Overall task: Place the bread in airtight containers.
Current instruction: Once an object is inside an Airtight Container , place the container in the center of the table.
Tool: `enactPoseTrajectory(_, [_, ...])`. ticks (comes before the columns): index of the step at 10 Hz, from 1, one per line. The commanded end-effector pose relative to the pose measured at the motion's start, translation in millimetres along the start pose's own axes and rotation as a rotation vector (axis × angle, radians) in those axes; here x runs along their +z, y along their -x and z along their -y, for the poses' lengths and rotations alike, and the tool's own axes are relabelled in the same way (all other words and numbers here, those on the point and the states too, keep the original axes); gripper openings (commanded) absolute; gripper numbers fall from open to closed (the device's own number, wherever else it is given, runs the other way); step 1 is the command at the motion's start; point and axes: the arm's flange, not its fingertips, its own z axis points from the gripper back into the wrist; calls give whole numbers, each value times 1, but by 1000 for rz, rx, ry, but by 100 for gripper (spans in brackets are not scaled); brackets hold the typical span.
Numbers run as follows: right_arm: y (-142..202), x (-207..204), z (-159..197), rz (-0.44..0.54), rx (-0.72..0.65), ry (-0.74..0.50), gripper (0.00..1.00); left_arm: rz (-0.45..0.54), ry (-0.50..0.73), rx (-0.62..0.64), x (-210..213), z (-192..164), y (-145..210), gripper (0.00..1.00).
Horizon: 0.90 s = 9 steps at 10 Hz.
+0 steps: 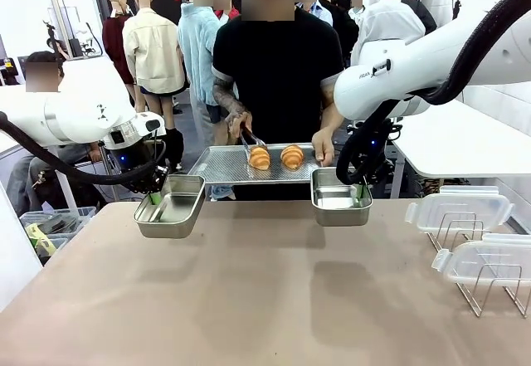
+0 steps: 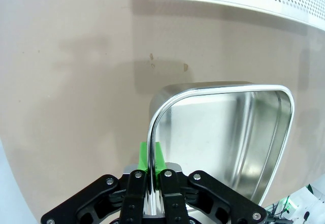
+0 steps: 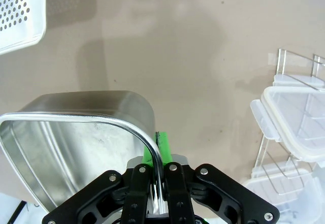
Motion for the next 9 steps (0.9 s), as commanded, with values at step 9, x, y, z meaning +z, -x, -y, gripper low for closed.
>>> enactPoseTrajectory(9, [5, 2, 2, 1, 3, -5, 0, 5, -2, -13, 4, -1, -1, 0])
